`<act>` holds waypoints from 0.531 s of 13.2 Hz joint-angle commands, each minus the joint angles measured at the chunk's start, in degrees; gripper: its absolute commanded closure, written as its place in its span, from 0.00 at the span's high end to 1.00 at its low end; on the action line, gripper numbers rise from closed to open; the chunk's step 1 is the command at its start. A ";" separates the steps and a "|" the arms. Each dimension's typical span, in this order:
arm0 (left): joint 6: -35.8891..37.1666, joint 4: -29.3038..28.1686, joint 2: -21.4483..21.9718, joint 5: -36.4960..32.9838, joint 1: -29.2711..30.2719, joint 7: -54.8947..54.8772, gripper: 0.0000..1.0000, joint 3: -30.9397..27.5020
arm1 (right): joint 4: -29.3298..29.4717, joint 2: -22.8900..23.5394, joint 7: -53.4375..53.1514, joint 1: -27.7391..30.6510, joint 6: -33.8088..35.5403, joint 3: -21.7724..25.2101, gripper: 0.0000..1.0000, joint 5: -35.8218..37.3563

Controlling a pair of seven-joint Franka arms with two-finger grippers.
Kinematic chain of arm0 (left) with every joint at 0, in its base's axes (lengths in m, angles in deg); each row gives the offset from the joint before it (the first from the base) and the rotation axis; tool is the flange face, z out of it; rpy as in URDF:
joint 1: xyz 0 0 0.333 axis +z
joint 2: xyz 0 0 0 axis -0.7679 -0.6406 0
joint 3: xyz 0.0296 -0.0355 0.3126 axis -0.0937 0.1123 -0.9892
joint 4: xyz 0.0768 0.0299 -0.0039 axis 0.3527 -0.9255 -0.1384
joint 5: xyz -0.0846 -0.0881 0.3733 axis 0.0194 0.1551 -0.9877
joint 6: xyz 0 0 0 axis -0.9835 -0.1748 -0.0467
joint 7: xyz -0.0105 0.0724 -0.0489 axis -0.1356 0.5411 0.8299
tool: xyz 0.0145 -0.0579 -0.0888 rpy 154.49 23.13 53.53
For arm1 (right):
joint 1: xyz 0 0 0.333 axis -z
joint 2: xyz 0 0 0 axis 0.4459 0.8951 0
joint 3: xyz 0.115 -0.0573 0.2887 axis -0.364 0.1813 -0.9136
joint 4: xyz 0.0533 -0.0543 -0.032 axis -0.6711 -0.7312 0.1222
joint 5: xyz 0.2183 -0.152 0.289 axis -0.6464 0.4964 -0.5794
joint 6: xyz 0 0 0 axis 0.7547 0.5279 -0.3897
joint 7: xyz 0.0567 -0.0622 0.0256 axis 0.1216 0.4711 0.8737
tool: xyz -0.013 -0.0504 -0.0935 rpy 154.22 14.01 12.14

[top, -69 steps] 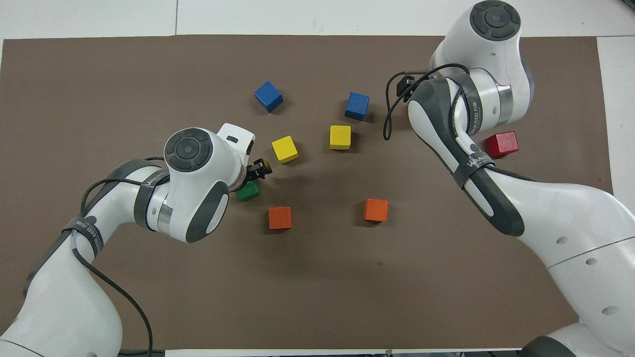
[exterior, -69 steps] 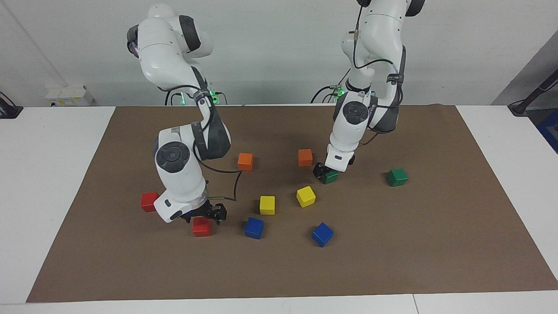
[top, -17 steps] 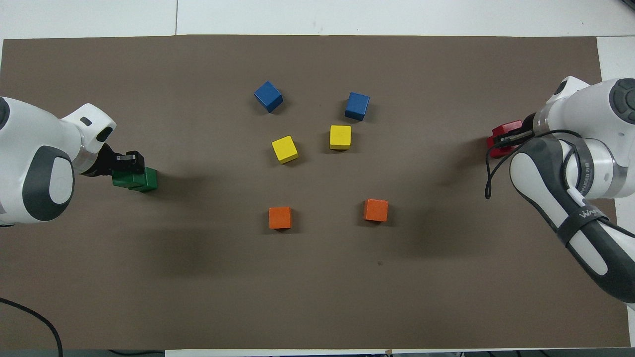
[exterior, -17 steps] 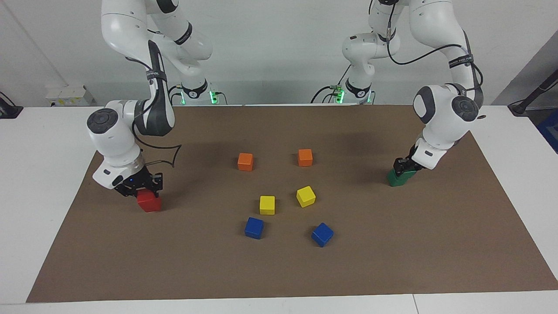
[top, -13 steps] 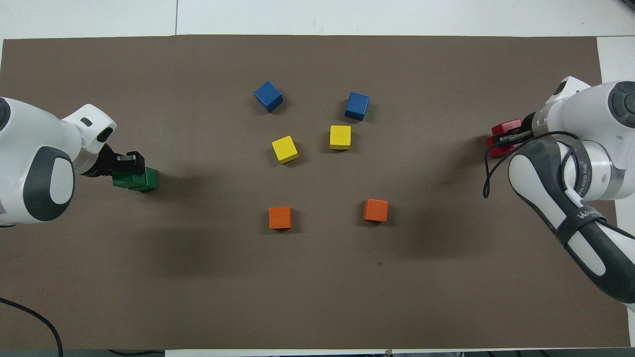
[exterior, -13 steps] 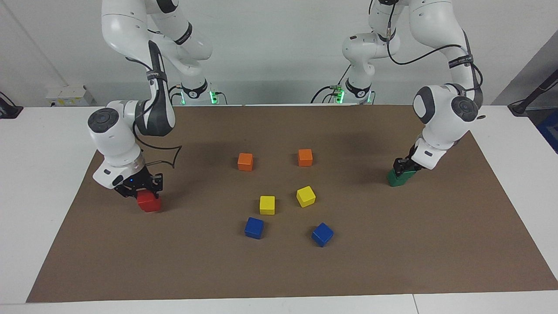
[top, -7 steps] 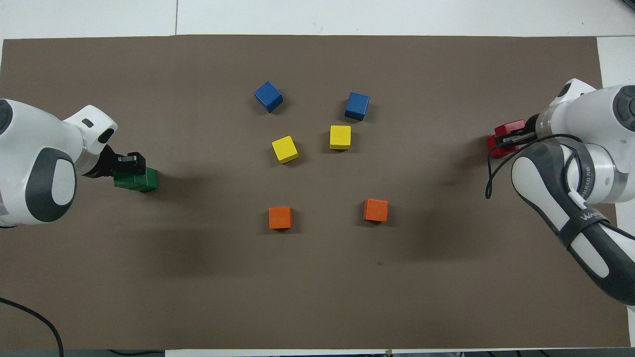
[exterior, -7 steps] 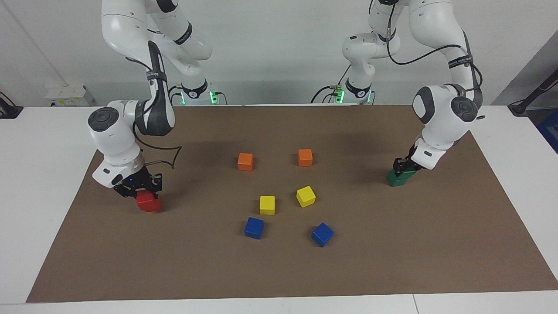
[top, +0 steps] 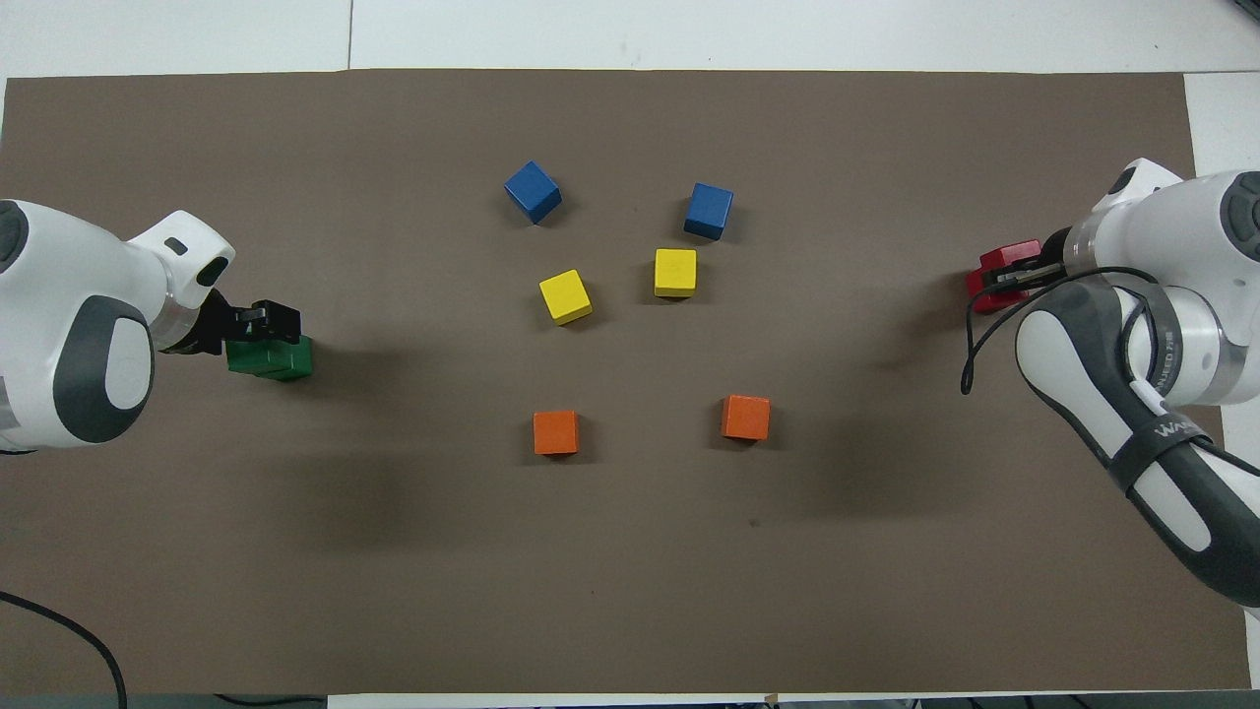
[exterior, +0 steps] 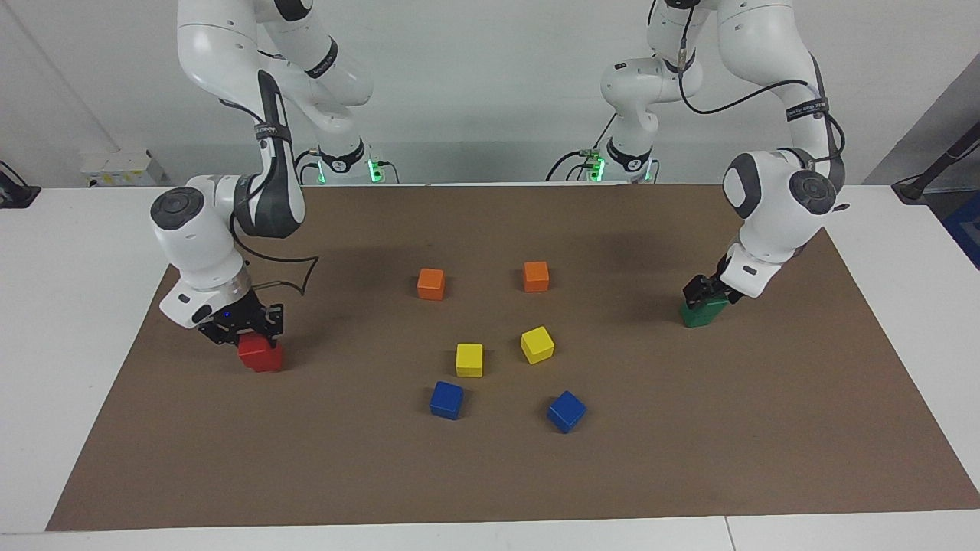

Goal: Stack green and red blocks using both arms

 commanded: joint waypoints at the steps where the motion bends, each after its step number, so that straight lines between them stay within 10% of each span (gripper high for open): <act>1: 7.79 3.65 3.07 -0.02 -0.07 -0.41 1.00 0.00 | -2.30 -1.34 -0.83 0.83 -1.31 -0.67 1.00 -0.90; 7: 23.89 8.77 12.82 -0.02 0.37 -0.85 1.00 0.09 | -1.51 -1.34 -0.83 0.83 -0.79 -0.67 1.00 -0.90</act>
